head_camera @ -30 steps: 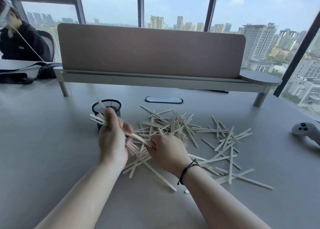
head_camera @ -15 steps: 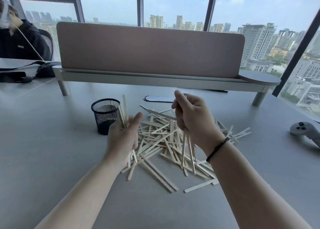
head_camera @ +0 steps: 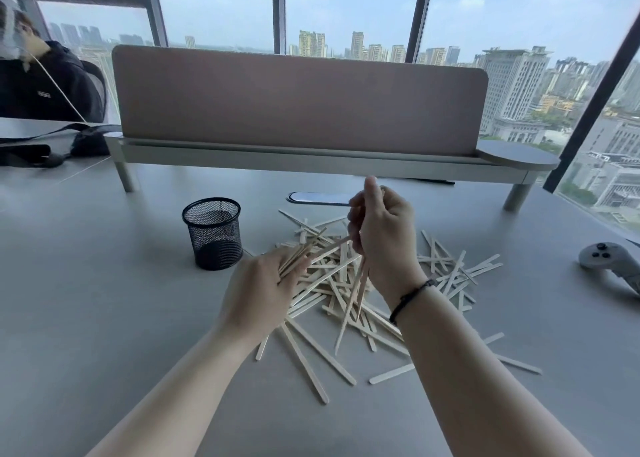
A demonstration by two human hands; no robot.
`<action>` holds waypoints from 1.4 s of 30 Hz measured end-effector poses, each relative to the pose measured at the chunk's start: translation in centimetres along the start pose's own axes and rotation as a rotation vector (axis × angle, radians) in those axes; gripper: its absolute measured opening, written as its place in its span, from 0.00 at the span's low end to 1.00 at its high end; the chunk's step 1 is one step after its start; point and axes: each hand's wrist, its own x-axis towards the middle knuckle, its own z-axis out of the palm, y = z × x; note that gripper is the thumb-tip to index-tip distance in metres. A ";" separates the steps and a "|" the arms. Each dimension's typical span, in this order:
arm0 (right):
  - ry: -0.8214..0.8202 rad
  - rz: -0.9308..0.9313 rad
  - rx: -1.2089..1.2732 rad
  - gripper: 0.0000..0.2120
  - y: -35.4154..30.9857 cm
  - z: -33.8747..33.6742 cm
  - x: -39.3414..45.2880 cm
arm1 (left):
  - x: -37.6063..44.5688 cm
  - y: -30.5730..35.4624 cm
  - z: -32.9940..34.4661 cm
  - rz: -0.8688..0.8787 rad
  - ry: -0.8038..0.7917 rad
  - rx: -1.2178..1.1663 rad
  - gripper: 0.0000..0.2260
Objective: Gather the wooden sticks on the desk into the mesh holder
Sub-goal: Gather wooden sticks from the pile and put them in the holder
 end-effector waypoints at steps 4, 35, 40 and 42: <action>0.133 -0.107 0.060 0.20 0.9 -0.8 0.4 | 0.2 -0.4 0.4 -0.175 0.009 -0.070 0.12; -0.442 0.193 -1.592 0.32 1.7 -3.7 -2.9 | 0.5 -1.8 0.5 -0.319 0.165 -0.516 0.36; -0.498 0.188 -1.623 0.31 2.9 -3.7 -3.9 | 0.7 -1.3 0.1 -0.322 0.235 -0.626 0.33; -0.509 0.175 -1.604 0.29 3.0 -3.7 -3.9 | 1.0 -1.3 -0.3 -0.353 0.271 -0.668 0.33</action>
